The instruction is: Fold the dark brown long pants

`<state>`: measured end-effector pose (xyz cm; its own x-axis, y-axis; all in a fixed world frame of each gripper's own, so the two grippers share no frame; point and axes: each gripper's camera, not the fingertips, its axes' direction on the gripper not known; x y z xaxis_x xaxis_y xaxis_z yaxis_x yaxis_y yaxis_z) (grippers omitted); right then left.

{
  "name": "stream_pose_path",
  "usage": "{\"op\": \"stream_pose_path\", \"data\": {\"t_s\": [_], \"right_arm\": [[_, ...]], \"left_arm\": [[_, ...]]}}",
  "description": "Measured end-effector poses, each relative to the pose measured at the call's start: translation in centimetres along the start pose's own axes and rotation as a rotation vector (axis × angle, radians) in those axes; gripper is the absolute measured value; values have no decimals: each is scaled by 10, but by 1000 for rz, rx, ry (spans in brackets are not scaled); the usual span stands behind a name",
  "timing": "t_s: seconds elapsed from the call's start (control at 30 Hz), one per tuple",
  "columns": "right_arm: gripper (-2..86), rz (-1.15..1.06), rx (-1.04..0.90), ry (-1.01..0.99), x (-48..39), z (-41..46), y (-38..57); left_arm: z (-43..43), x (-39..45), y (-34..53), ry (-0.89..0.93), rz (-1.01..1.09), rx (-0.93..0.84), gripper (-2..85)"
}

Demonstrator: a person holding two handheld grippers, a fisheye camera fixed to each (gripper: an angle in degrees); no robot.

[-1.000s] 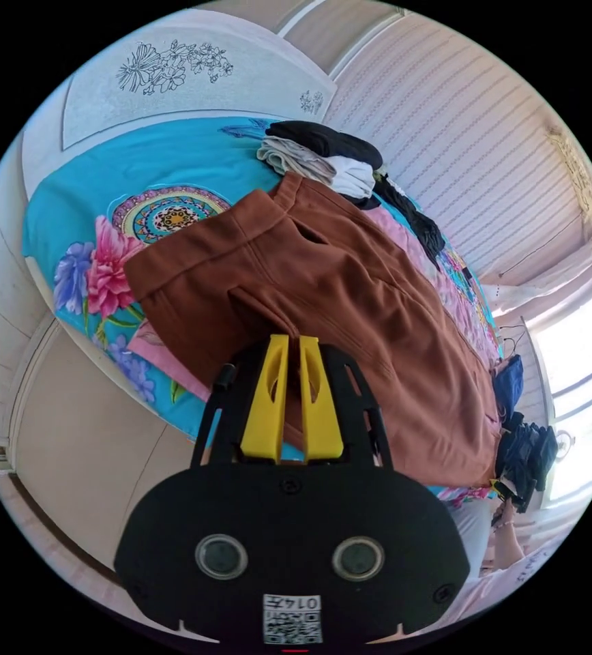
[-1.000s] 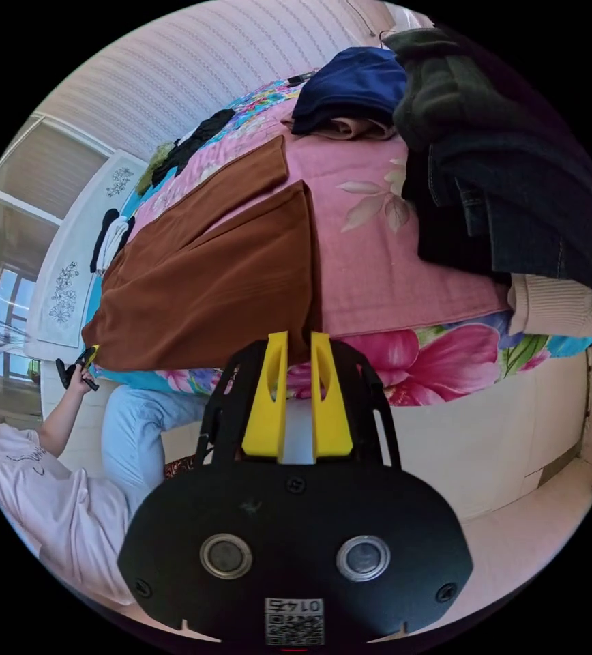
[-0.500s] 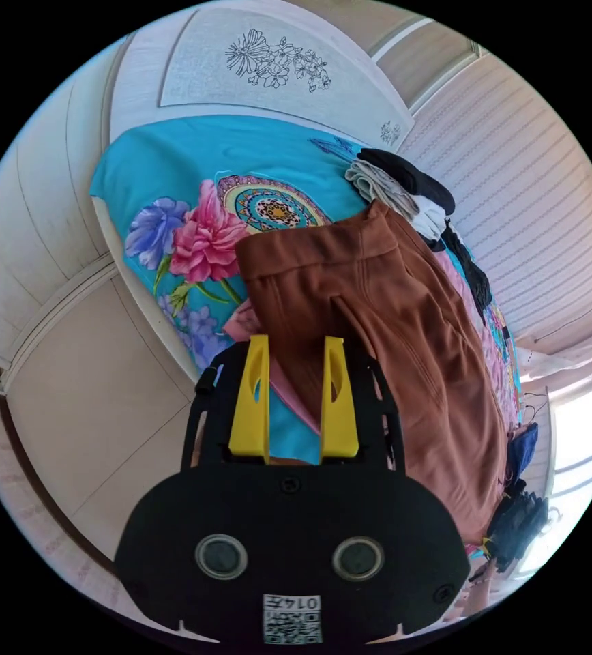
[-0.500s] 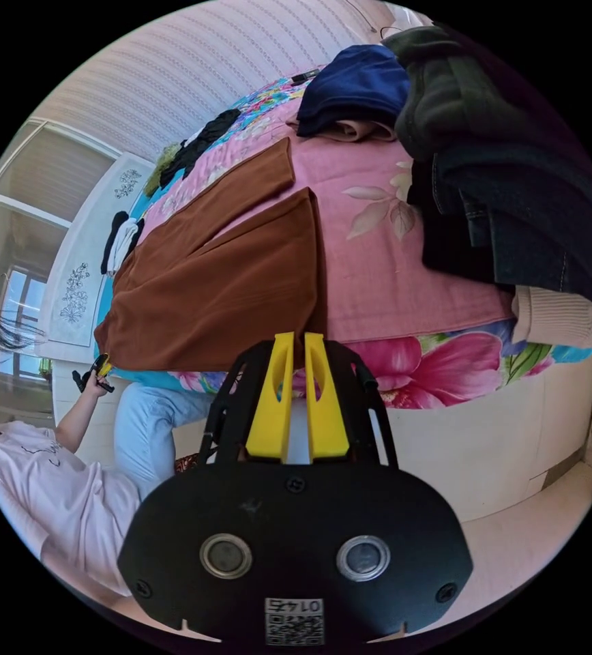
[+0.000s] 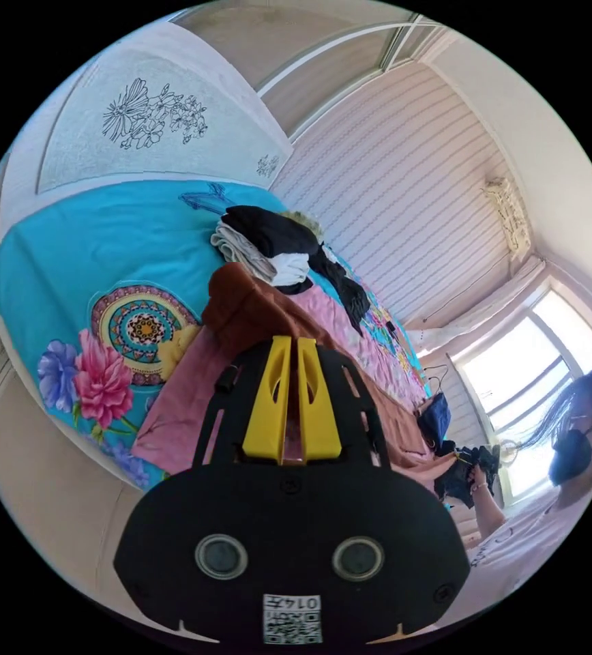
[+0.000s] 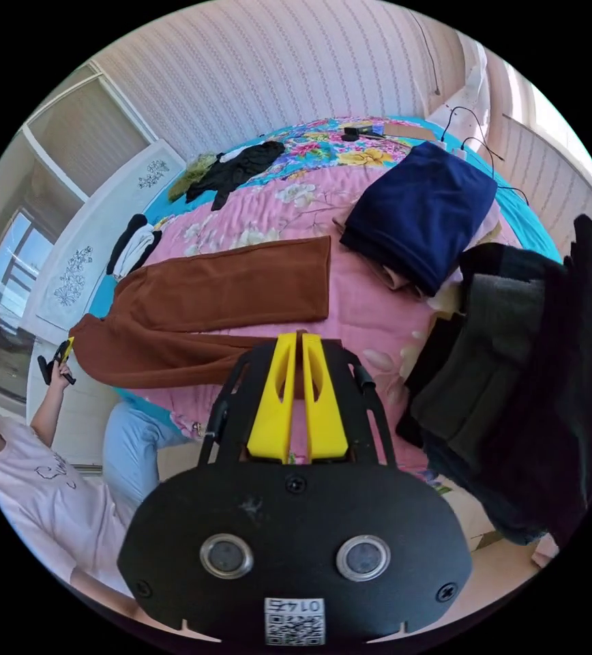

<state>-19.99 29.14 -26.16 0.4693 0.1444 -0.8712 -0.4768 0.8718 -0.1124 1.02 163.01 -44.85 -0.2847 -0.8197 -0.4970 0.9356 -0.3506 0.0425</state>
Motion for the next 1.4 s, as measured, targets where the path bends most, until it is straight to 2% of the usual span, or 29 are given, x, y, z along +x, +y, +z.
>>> {"op": "stream_pose_path", "data": {"t_s": [0.17, 0.3, 0.43, 0.57, 0.67, 0.73, 0.87, 1.0, 1.07, 1.13, 1.23, 1.4], "right_arm": [[12, 40, -31, 47, 18, 25, -83], [42, 176, -7, 20, 45, 56, -127], [106, 198, 108, -93, 62, 63, -95], [117, 226, 87, -204, 81, 77, -28], [117, 352, 127, -334, 98, 89, 43], [121, 468, 183, -388, 106, 101, 85], [130, 509, 278, -432, 105, 117, 94], [153, 495, 312, -433, 91, 137, 57], [145, 499, 320, -413, 84, 145, 40], [98, 512, 296, -395, 75, 152, 19], [37, 484, 261, -474, 66, 153, -1], [18, 365, 251, -521, 48, 121, -12]], "left_arm": [[77, 22, -83, -18, 62, 68, 7], [120, 11, -86, -67, -99, 143, 43], [130, -11, -62, -109, -120, 82, 50], [116, -35, -21, -217, -102, -27, 72], [114, -47, 6, -294, -106, -123, 87], [119, -51, 14, -249, -124, -128, 97], [155, -56, 8, -31, -251, -105, 103], [192, -51, -6, -21, -266, -60, 98], [213, -52, -9, 19, -310, -35, 87], [222, -51, -8, -15, -334, -36, 52], [223, -52, -7, -1, -427, -45, 2], [198, -22, -10, -69, -237, -60, -9]]}}
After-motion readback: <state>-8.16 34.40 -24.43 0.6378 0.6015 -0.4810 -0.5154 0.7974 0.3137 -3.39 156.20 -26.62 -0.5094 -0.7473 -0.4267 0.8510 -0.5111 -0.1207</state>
